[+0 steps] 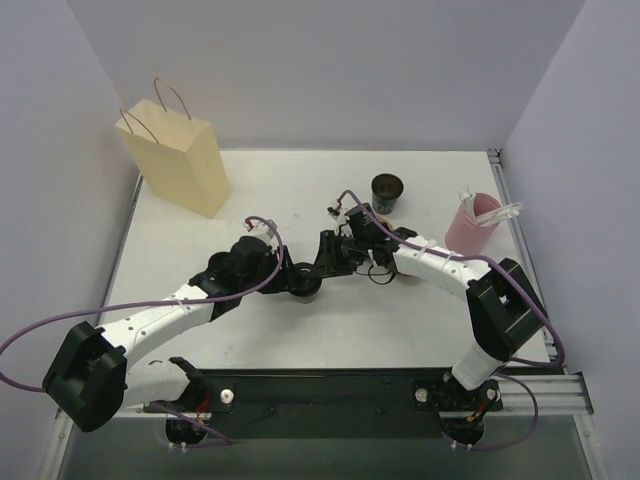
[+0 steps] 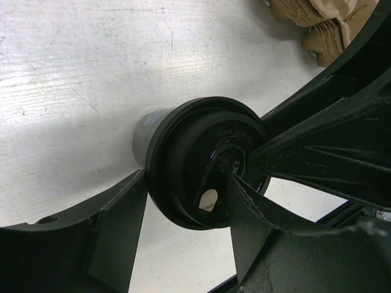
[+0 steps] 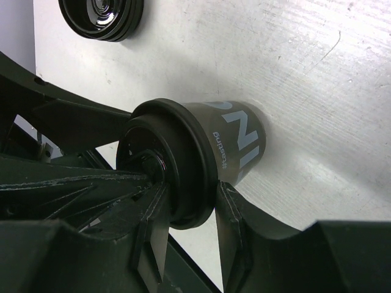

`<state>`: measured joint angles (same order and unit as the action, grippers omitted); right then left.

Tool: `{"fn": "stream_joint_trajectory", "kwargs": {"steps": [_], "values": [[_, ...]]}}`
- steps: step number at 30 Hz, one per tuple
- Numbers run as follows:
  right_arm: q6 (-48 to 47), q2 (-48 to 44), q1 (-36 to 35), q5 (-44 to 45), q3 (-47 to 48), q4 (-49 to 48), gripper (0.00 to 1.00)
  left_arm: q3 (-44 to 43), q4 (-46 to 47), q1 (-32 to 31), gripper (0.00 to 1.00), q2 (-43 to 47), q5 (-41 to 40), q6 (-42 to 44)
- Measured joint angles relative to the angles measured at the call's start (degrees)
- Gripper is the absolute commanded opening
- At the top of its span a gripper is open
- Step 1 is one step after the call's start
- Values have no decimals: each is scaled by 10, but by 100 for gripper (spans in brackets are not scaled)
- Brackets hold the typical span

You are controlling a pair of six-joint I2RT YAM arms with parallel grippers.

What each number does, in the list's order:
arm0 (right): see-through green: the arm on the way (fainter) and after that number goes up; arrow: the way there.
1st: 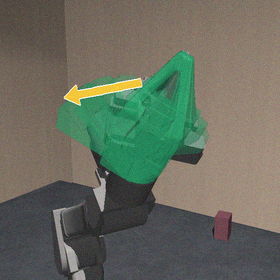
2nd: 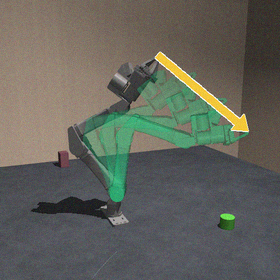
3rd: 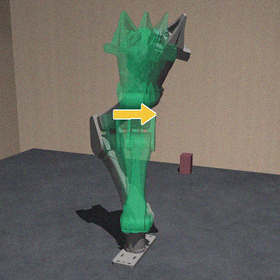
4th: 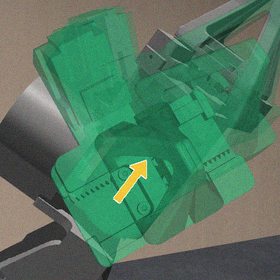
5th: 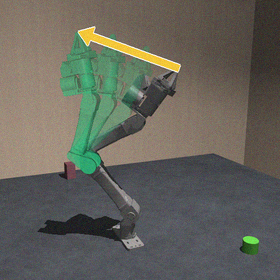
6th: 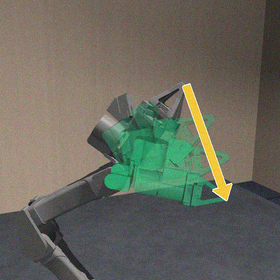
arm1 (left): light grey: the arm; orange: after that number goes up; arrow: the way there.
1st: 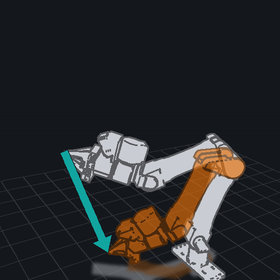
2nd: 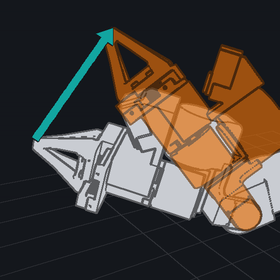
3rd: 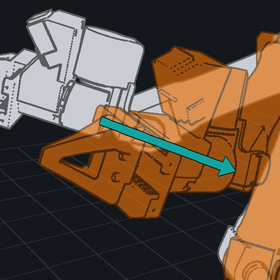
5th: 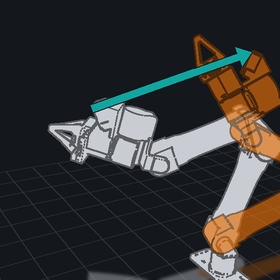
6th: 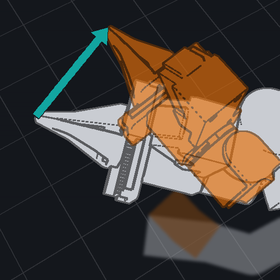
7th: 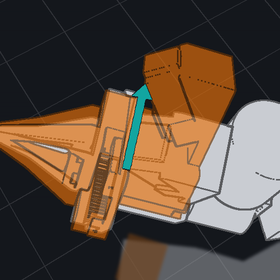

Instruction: Pack the takeout coffee

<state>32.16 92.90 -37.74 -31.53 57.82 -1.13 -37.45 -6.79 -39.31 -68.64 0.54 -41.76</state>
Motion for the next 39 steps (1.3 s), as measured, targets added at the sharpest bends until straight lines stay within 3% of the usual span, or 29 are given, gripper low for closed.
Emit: {"fn": "stream_joint_trajectory", "kwargs": {"steps": [4,10,21,28,35,39], "values": [[-12,16,1,-7,19,12,17,-3,7,22,60,-11,33,21],[-16,26,10,-12,33,27,32,-2,29,42,55,-25,73,33],[14,24,30,-19,33,36,42,60,155,47,51,-29,66,-18],[28,22,37,-16,32,47,54,77,204,45,51,-38,59,-46],[71,-14,37,16,13,44,56,79,214,41,51,-41,57,-58],[101,-46,37,30,-12,33,51,79,214,41,50,-42,56,-61]]}}
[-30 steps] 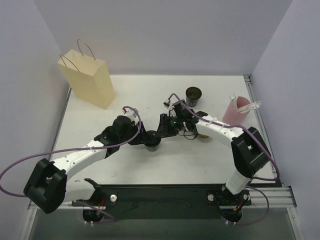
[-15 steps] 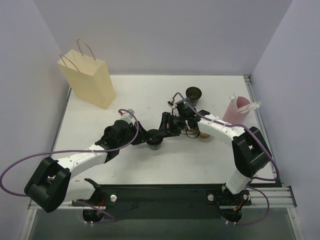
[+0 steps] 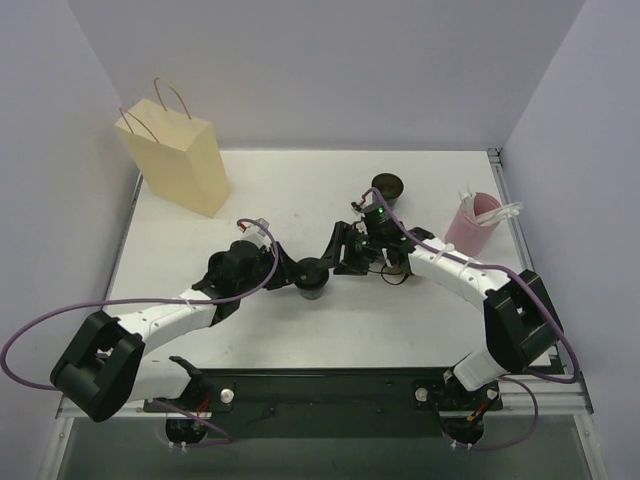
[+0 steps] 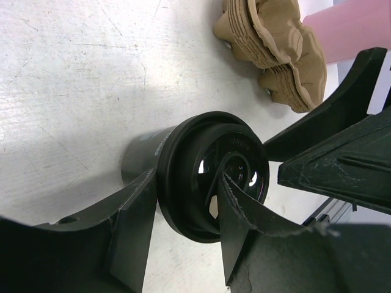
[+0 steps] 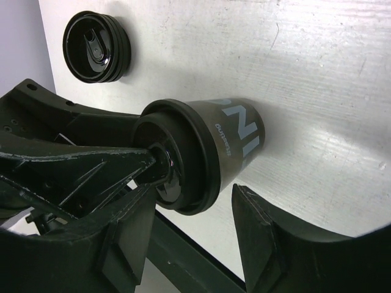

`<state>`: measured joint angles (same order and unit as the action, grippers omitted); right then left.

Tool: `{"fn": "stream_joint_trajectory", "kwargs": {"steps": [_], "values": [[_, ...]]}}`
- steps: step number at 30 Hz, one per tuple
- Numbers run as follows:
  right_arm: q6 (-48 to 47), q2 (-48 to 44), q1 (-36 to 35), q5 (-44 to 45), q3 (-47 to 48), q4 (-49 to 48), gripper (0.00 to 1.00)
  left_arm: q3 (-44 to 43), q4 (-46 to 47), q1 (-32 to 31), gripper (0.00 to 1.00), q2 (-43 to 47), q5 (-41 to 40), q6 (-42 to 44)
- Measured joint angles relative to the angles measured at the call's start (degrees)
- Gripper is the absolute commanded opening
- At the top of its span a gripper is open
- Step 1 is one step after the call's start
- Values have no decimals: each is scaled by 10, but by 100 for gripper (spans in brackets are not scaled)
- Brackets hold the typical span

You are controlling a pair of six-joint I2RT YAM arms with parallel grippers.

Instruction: Pack the takeout coffee

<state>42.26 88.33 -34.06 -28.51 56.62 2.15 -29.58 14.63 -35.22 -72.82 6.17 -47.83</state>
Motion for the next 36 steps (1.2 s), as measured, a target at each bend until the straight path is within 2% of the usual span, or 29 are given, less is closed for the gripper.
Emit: {"fn": "stream_joint_trajectory", "kwargs": {"steps": [8,20,28,32,36], "values": [[73,-47,-2,23,-74,-49,48,0,0,-3,51,0,-5,-2],[133,-53,-41,66,-96,-106,48,0,-1,-8,51,0,-12,-10],[156,-53,-55,104,-118,-123,35,0,-1,-9,50,1,-15,-11],[165,-53,-58,110,-123,-138,18,0,-2,-10,50,1,-18,-11],[169,-53,-58,114,-135,-160,11,3,1,-10,50,1,-24,-13]]}}
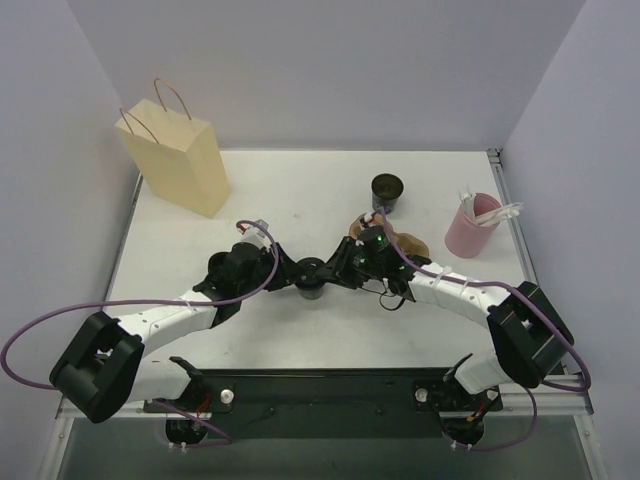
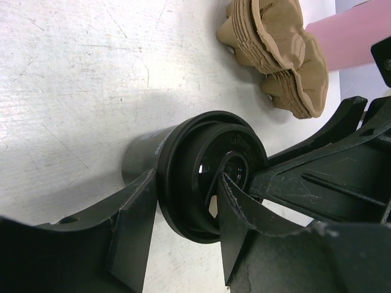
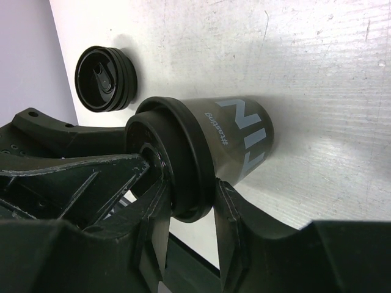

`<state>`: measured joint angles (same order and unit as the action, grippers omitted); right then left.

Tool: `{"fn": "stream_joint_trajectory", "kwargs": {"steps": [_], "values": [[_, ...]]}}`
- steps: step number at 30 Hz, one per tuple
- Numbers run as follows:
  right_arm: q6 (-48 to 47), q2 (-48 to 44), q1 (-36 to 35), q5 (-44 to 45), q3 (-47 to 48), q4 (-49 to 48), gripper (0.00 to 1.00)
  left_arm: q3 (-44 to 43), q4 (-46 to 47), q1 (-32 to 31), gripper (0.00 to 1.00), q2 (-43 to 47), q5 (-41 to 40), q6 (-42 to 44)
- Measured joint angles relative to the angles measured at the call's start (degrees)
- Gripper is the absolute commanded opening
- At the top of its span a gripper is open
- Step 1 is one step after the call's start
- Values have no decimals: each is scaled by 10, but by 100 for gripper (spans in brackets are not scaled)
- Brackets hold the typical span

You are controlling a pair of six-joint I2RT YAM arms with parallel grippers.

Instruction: Pack the takeout coffee

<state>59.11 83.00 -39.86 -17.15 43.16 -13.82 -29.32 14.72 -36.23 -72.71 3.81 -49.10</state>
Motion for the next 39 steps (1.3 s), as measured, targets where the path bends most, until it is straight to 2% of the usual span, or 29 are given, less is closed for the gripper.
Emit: {"fn": "stream_joint_trajectory", "kwargs": {"steps": [21,28,34,39], "values": [[24,7,-3,19,-78,-150,10,2,3,-1,50,-3,-21,-9],[33,-3,-11,37,-82,-158,28,1,3,-1,50,-5,-25,-13],[-8,-12,2,25,-53,-96,46,-4,4,-2,50,-13,-22,-13],[-51,-12,24,-15,-31,-47,50,-6,5,-4,50,-15,-20,-14]]}}
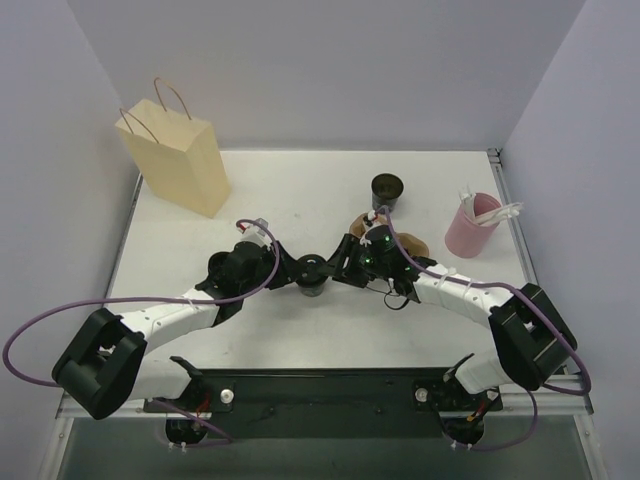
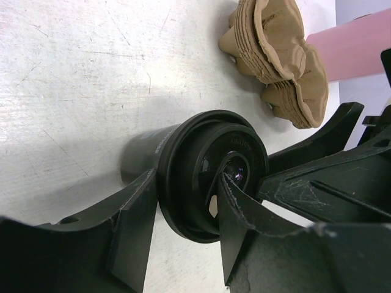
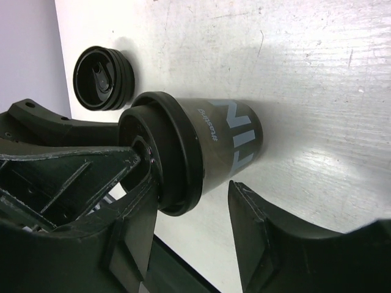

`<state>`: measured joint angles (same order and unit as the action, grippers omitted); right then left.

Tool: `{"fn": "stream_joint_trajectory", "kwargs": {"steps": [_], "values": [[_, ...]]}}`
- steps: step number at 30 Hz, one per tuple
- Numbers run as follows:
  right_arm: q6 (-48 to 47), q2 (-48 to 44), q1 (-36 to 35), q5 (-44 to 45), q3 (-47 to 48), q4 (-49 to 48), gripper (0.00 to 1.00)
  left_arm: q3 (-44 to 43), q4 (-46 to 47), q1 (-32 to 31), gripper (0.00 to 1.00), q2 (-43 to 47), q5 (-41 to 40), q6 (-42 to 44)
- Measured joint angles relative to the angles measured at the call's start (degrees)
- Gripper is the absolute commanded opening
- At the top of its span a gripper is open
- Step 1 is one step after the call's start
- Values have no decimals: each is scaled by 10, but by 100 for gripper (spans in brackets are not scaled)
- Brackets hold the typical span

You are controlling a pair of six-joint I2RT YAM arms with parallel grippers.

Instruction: Pack the takeout coffee

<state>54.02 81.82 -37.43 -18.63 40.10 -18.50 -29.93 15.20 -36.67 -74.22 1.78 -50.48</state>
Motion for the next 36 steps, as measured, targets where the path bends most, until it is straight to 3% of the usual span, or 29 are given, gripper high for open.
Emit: {"fn": "stream_joint_trajectory", "kwargs": {"steps": [17,21,27,36], "values": [[-97,50,38,-82,114,90,50,-2,-2,-1,50,-2,0,0],[-120,79,38,-82,129,104,43,-4,-5,-2,50,-2,-3,0],[-134,87,38,-93,130,103,26,-6,-8,-4,50,-2,-7,1],[-124,76,49,-122,64,-6,22,-10,-10,-5,50,-7,-9,0]]}}
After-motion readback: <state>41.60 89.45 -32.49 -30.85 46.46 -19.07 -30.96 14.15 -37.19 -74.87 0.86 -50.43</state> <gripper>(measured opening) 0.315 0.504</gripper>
